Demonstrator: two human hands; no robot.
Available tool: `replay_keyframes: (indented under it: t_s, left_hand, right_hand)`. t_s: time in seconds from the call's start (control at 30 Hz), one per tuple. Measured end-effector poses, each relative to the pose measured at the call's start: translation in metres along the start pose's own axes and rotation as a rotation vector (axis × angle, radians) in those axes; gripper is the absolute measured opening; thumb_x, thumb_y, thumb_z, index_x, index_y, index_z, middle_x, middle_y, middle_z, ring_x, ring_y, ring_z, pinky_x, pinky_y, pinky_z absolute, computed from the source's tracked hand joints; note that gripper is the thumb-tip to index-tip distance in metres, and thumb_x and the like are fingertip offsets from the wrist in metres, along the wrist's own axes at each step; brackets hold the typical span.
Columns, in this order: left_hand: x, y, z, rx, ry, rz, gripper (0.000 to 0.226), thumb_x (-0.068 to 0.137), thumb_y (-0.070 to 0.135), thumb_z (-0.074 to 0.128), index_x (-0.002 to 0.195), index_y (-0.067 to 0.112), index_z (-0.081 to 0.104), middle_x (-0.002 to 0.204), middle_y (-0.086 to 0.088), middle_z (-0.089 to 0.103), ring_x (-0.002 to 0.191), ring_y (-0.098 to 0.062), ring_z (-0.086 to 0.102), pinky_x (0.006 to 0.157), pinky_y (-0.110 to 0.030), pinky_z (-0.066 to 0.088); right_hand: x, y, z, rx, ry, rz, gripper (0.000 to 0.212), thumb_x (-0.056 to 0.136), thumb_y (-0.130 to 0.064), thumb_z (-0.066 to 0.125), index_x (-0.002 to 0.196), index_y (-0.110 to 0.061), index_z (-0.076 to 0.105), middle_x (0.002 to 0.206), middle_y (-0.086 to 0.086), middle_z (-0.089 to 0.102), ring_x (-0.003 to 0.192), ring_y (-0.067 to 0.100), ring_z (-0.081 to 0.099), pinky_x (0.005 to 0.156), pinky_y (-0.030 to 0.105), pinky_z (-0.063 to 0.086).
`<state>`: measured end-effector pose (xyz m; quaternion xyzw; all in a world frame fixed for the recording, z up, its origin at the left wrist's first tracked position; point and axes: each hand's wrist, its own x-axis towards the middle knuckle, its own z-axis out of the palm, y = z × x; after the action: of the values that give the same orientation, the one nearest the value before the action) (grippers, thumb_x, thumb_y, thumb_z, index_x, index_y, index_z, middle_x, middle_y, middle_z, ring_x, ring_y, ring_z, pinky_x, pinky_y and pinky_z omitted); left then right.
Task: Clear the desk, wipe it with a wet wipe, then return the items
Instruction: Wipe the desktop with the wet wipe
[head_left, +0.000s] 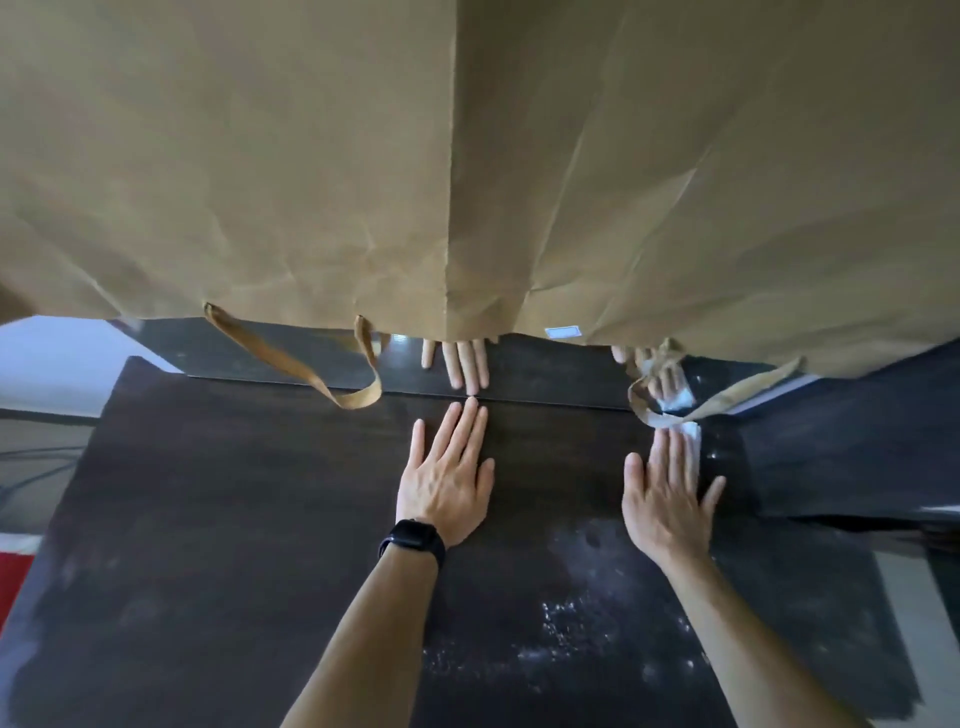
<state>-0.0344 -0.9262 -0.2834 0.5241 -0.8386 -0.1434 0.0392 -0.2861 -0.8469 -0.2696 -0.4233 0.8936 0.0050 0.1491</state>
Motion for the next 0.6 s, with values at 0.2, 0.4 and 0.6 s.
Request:
replay_keyframes:
  t_s: [0.2,0.4,0.6]
  left_hand:
    - [0.002,0.014,0.009,0.021,-0.026,0.101,0.06,0.101,0.04,0.028,0.158,0.022,0.023,0.166,0.007,0.014,0.153,-0.011,0.011,0.123,-0.045,0.009]
    - [0.002,0.016,0.002,0.058,-0.105,0.088,0.063,0.099,0.046,0.009,0.159,0.028,0.003,0.165,0.013,-0.007,0.152,-0.007,-0.009,0.124,-0.041,-0.003]
    - [0.002,0.018,0.0,0.061,-0.121,0.074,0.063,0.099,0.047,0.006,0.159,0.029,0.002,0.165,0.014,-0.009,0.151,-0.007,-0.011,0.125,-0.043,0.0]
  right_hand:
    - [-0.024,-0.037,0.01,-0.067,0.07,-0.353,0.064,0.099,-0.053,0.006,0.155,-0.022,-0.002,0.162,-0.007,-0.008,0.148,0.011,-0.015,0.119,0.05,-0.006]
    - [0.0,-0.002,0.006,-0.02,0.119,-0.23,0.065,0.1,-0.052,0.013,0.155,-0.02,0.004,0.163,-0.003,-0.002,0.149,0.013,-0.008,0.12,0.047,-0.002]
    - [0.039,0.031,-0.007,0.025,0.125,0.124,0.078,0.097,-0.054,0.012,0.151,0.001,-0.002,0.162,0.016,-0.004,0.15,0.024,-0.007,0.122,0.043,0.002]
